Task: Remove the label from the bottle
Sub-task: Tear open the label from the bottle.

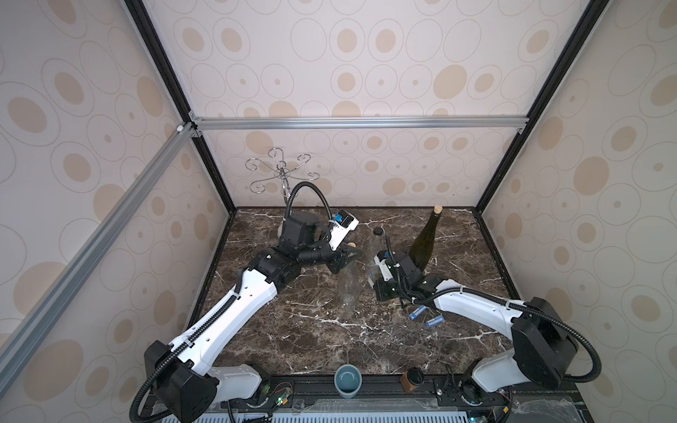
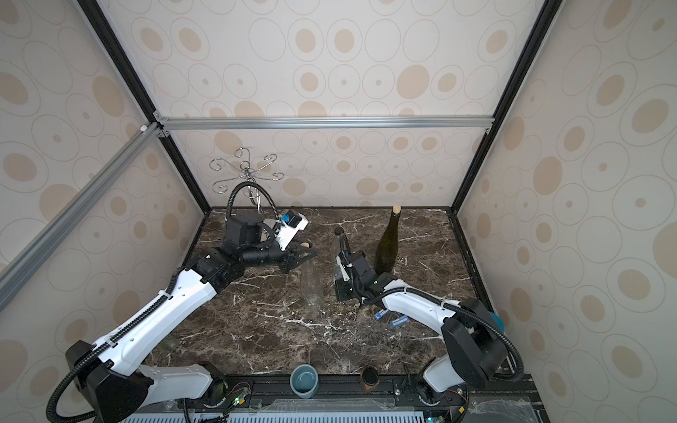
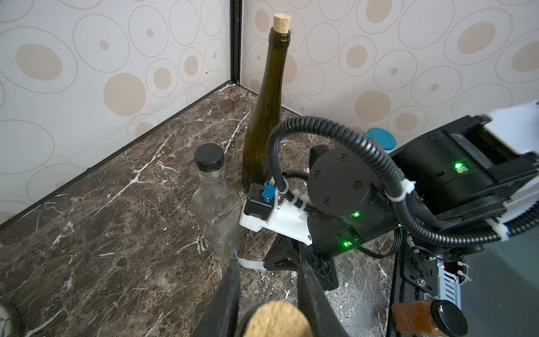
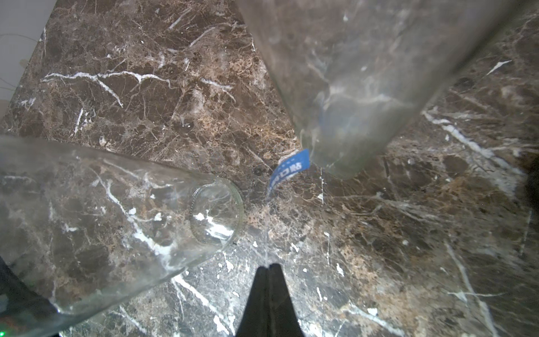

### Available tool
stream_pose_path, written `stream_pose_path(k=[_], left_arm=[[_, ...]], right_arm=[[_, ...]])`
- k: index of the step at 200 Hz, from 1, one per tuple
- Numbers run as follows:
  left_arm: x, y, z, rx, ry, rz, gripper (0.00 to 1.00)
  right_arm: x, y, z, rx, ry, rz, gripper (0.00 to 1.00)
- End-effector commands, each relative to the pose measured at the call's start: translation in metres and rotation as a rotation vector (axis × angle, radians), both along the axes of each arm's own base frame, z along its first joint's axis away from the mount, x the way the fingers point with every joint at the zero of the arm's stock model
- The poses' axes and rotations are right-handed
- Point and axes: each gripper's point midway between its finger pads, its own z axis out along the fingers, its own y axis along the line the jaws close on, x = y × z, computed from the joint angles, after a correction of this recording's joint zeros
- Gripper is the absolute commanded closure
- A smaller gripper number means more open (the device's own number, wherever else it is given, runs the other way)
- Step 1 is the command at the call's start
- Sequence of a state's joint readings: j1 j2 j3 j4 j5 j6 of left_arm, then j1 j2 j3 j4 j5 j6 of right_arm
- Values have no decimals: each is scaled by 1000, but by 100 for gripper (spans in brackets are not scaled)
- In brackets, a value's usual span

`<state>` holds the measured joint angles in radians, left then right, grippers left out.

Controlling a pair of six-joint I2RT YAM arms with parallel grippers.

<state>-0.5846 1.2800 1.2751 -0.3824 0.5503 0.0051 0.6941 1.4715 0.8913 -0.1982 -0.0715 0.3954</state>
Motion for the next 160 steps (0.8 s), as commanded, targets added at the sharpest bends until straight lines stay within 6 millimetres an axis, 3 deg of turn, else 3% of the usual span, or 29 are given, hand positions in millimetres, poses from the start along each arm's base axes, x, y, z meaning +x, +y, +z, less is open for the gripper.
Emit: stream_pose_path(k=[1,78,160], left_arm=[[-2,0,1,16,15,7,93],[12,2,18,-16,-26,74,100],[45,10,36,-10,-94,220,100]], right_arm=[[-6,-10,3,-19,2,-9,100],[-21,-35,14,-44,2,-41,100],[-33,-46,18,-54,40,-41,100]])
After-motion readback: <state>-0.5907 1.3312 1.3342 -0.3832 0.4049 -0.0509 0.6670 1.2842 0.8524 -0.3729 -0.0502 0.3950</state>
